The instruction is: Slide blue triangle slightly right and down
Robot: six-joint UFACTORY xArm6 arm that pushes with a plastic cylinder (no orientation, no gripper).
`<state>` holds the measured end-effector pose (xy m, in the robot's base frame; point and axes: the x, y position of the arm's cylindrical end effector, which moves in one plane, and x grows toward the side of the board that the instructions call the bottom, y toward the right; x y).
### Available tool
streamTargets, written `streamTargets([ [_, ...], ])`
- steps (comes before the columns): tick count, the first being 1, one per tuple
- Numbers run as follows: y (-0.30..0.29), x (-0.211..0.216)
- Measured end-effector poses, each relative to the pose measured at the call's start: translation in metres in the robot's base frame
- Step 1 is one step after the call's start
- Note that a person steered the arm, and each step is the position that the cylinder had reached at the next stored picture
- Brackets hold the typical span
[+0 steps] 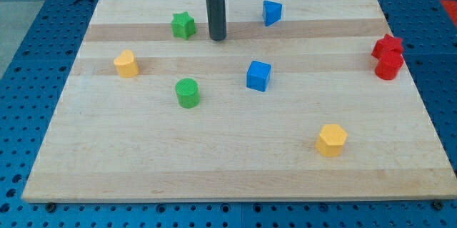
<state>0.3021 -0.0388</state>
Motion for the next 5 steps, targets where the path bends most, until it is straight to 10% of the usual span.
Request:
streamTargets([
  [5,0.000,-0.022],
])
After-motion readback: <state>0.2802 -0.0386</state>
